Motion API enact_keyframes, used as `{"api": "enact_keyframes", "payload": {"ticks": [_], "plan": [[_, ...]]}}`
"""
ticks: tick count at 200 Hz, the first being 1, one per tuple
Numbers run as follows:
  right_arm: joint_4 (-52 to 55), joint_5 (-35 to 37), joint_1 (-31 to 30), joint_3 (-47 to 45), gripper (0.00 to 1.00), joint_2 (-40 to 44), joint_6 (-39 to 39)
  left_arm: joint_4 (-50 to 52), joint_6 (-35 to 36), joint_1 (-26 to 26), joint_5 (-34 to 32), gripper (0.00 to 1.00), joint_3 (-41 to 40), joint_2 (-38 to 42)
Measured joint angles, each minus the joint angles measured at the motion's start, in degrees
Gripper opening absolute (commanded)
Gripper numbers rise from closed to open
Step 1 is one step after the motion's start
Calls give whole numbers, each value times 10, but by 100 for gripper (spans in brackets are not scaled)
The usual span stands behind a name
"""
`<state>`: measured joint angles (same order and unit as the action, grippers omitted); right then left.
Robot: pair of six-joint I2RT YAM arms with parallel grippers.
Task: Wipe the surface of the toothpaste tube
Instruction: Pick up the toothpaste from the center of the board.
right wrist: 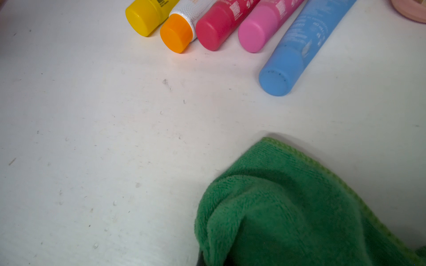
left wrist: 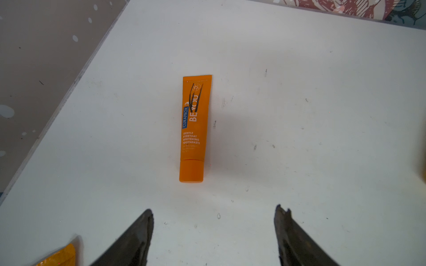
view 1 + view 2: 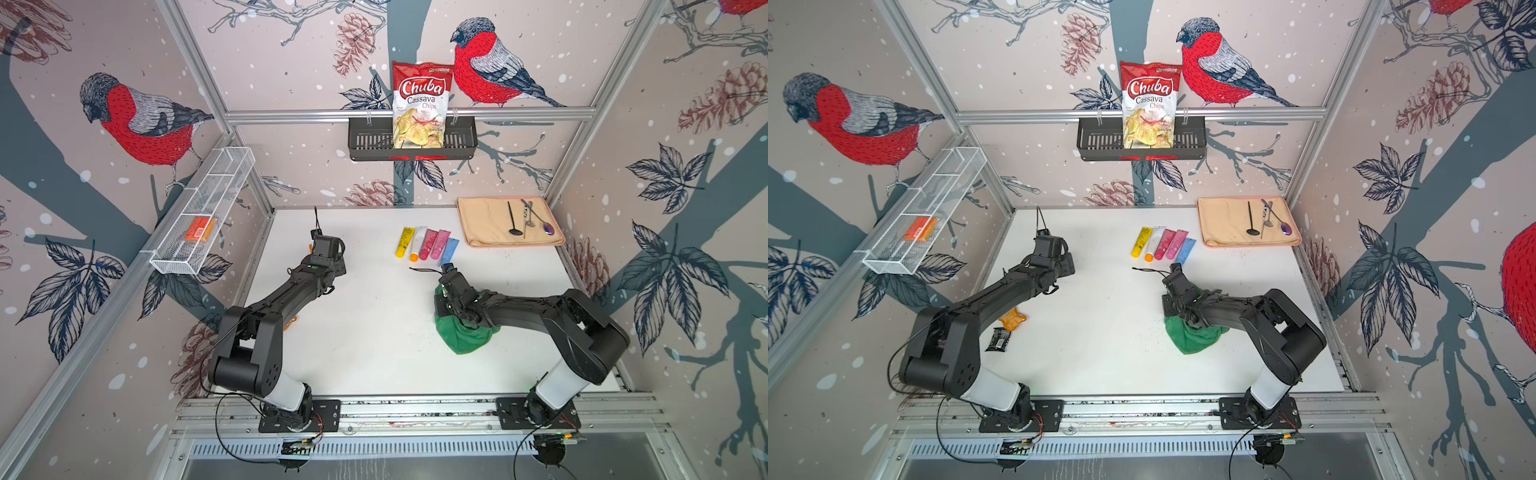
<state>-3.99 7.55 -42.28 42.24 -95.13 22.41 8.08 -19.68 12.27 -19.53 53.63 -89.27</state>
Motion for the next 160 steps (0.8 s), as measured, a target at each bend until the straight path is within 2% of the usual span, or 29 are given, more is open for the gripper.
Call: {"api": "enact_keyframes", "payload": {"ticks": [18, 66, 108, 160], "plan": [[0, 0, 0, 0, 0, -1, 0, 0, 0, -8, -1, 76, 15, -26], [2, 1, 0, 3, 0, -4, 0, -11, 0, -77, 10, 70, 36, -97], [3, 1, -1, 5, 0, -5, 0, -15, 0, -92, 48, 62, 103, -175], [7, 3, -2, 8, 0, -7, 0, 7, 0, -99, 81, 56, 153, -229]]}}
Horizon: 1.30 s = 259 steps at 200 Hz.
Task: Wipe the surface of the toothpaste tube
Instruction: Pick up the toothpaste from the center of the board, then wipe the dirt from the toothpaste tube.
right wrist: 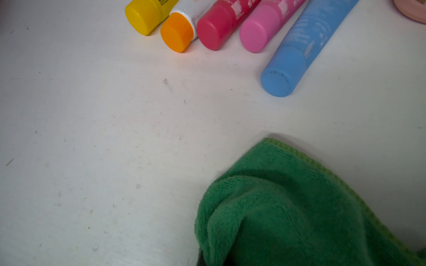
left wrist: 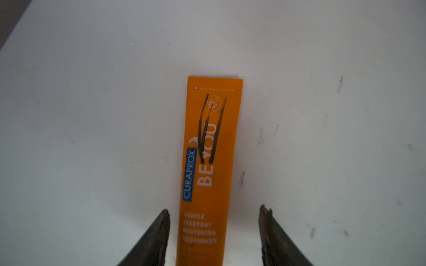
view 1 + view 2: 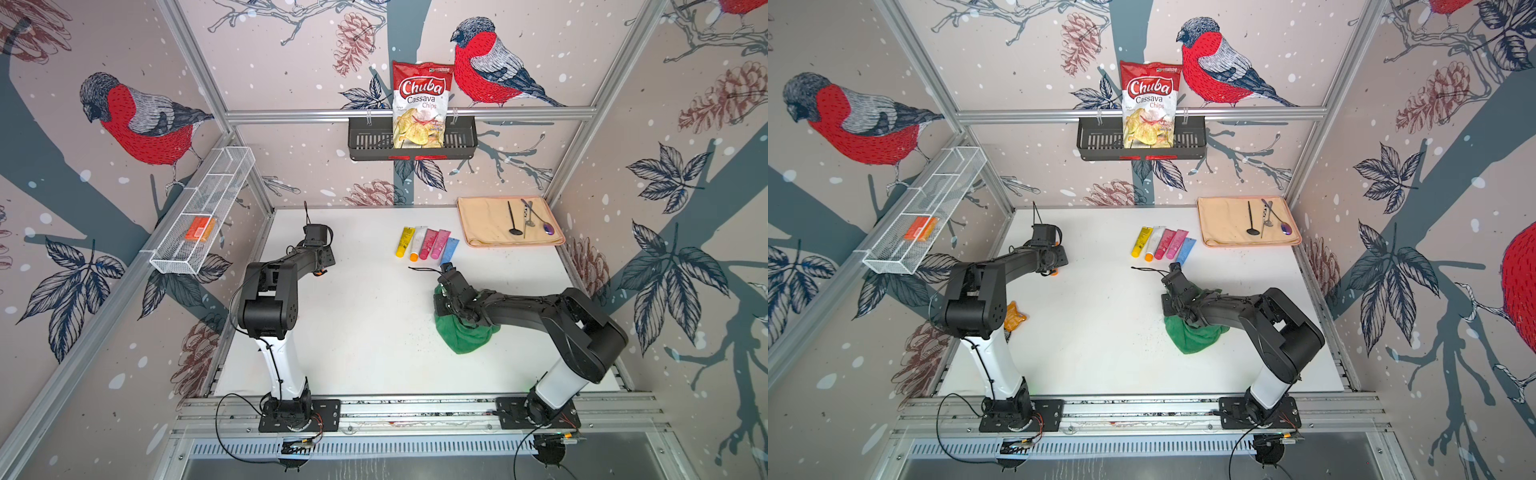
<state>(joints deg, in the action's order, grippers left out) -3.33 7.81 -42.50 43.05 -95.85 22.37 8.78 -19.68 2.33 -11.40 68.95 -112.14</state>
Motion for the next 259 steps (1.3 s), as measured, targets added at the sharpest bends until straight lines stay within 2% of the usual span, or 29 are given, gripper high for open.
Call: {"api": "enact_keyframes", "payload": {"ticks": [35, 80, 103, 125, 166, 207, 229, 259], "plan": [[1, 6, -4, 2, 0, -2, -2, 19, 1, -2, 12, 53, 1, -7], [4, 16, -10, 5, 0, -3, -2, 24, 2, -2, 13, 21, -24, 14], [5, 12, -10, 0, 0, 5, -2, 33, 2, 7, 19, 20, -31, 24], [20, -7, -4, -14, 0, 32, -1, 45, 7, 36, 21, 20, -35, 31], [36, -55, 25, -50, 0, 149, 0, 52, 18, 143, 19, 19, -87, 103], [46, -116, 62, -64, 0, 276, 1, 52, 22, 308, -4, 20, -170, 192], [45, -141, 78, -63, 0, 299, 1, 44, 22, 405, -4, 18, -211, 235], [46, -172, 88, -46, 0, 270, -1, 21, 16, 494, 6, 19, -266, 280]]}}
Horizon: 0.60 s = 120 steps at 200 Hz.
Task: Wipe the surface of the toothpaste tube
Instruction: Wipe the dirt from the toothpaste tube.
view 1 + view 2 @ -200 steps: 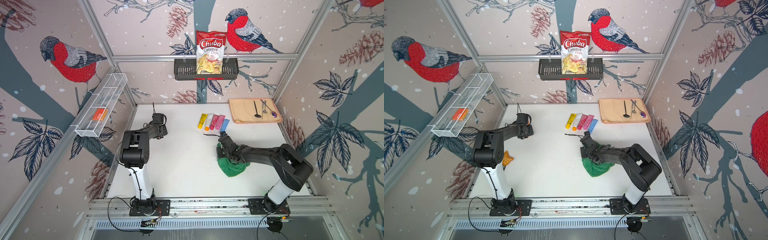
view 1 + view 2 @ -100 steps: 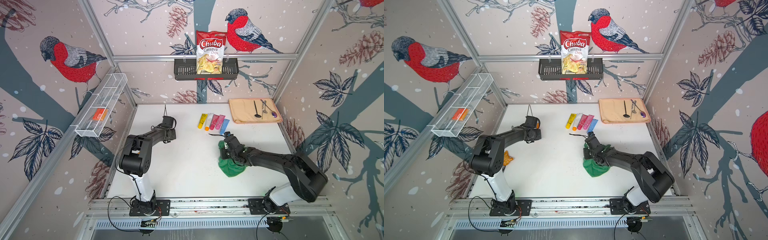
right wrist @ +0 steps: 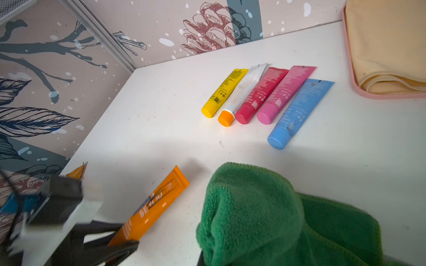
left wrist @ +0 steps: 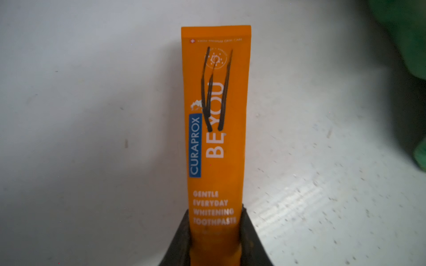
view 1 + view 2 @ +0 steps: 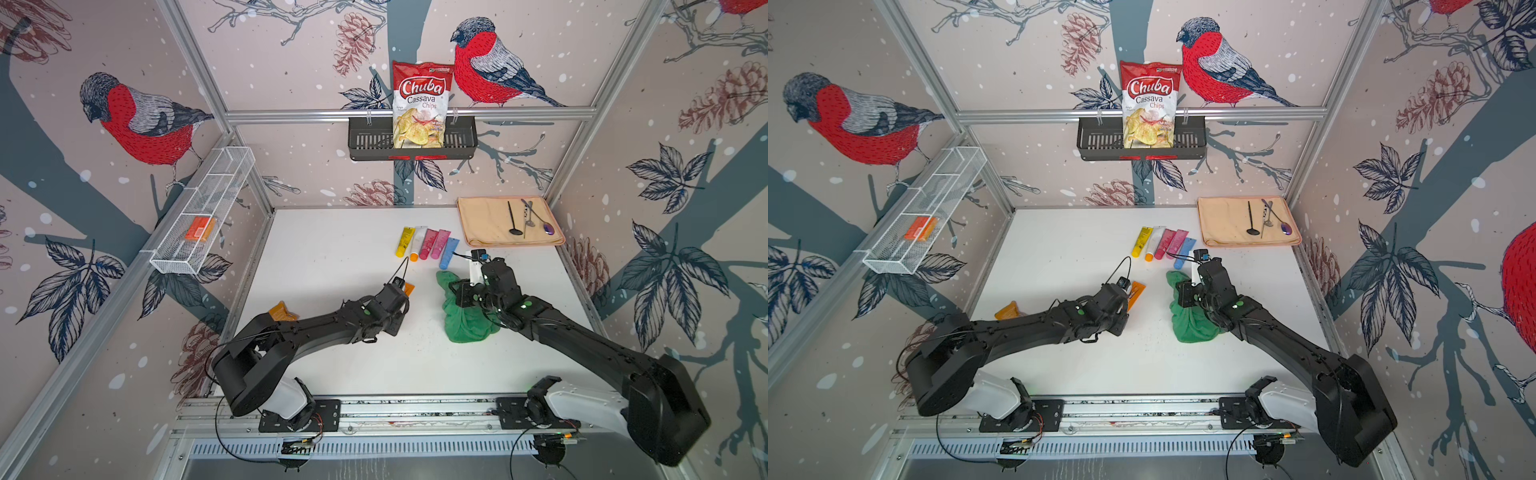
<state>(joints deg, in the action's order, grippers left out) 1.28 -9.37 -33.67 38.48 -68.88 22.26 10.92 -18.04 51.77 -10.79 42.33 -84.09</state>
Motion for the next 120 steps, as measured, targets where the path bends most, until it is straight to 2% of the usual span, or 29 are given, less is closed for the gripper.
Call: {"api": "enact_keyframes", "payload": {"ticks": [40, 96, 120], "plan": [[-12, -49, -6, 22, 0, -97, 0, -29, 0, 40, 21, 21, -49, -6], [-61, -92, -83, 32, 0, -222, 5, -104, 3, 60, 16, 21, -55, -44], [-101, -105, -101, 24, 0, -249, 20, -118, 3, 64, 11, 21, -59, -47]]}}
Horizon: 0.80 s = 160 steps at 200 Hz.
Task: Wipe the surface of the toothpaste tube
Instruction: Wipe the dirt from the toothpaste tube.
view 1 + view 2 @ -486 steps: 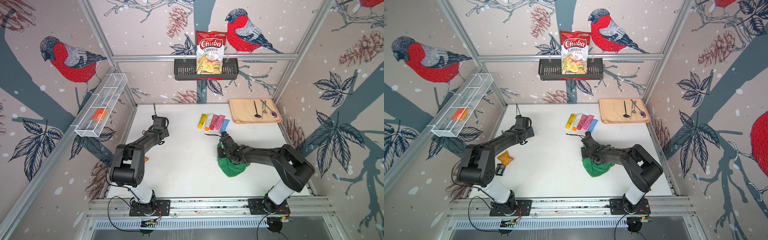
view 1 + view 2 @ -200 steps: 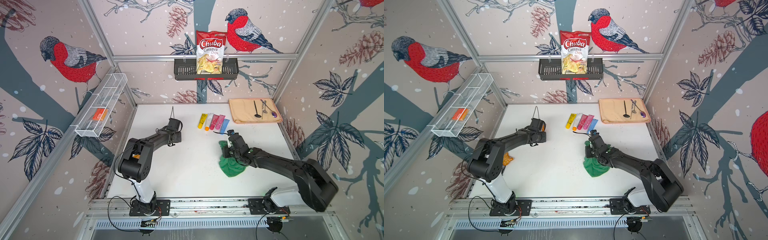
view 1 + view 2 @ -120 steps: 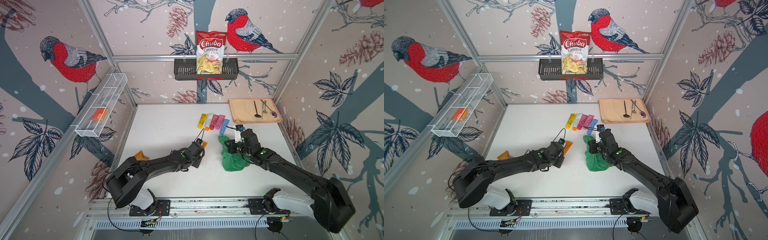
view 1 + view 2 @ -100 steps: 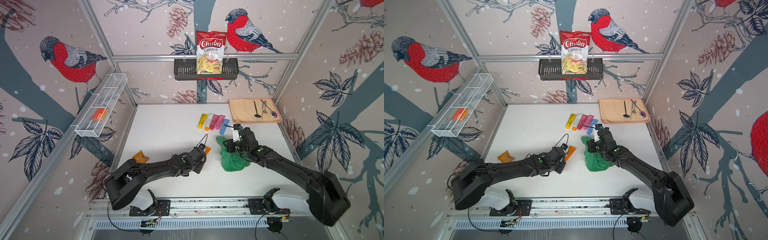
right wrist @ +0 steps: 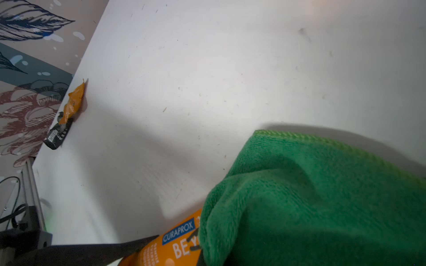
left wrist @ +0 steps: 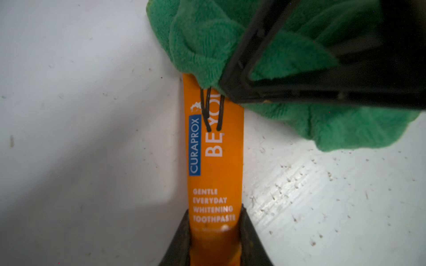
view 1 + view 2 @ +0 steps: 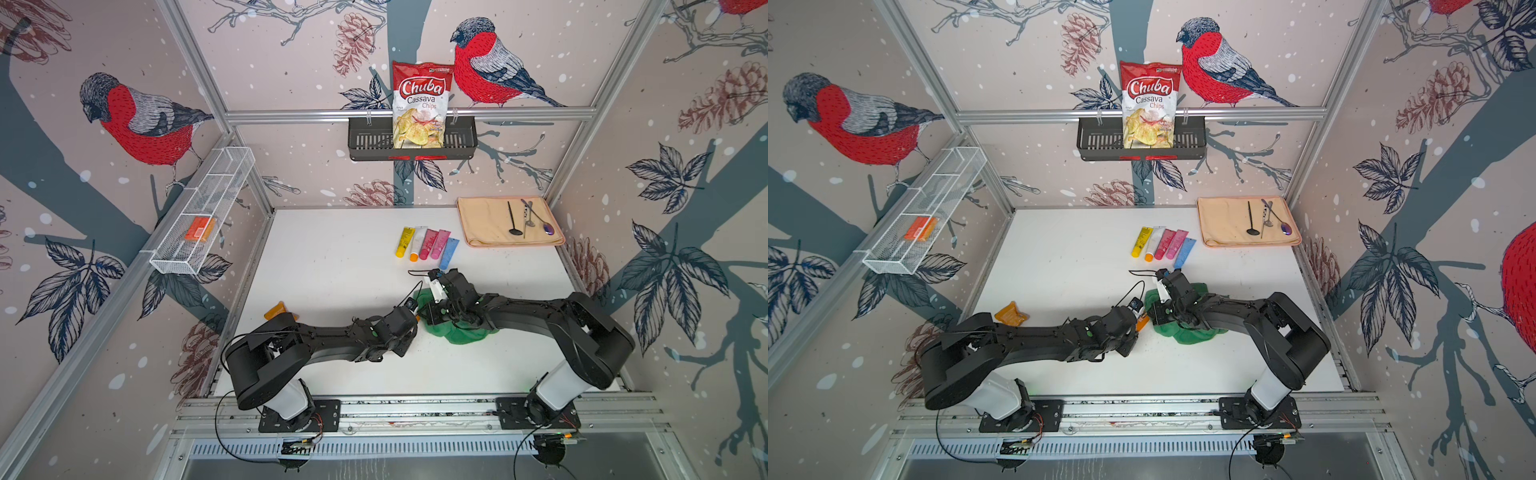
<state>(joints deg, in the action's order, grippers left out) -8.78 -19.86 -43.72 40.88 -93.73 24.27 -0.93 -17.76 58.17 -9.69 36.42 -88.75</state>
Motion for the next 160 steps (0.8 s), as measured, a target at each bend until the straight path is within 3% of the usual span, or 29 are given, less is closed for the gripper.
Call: {"api": "enact_keyframes", "payload": {"ticks": [47, 87, 135, 160], "plan": [[-79, -54, -15, -10, 0, -23, 44, -14, 2, 1, -3, 21, -9, 5], [-72, -68, 1, 5, 0, -49, 40, -16, 2, 2, -9, 21, -12, 8], [25, 47, 54, 7, 0, -7, 9, -26, 17, 3, -8, 21, -24, 17], [35, 66, 45, 8, 0, -5, 0, -26, 20, 4, -9, 21, -24, 18]]}}
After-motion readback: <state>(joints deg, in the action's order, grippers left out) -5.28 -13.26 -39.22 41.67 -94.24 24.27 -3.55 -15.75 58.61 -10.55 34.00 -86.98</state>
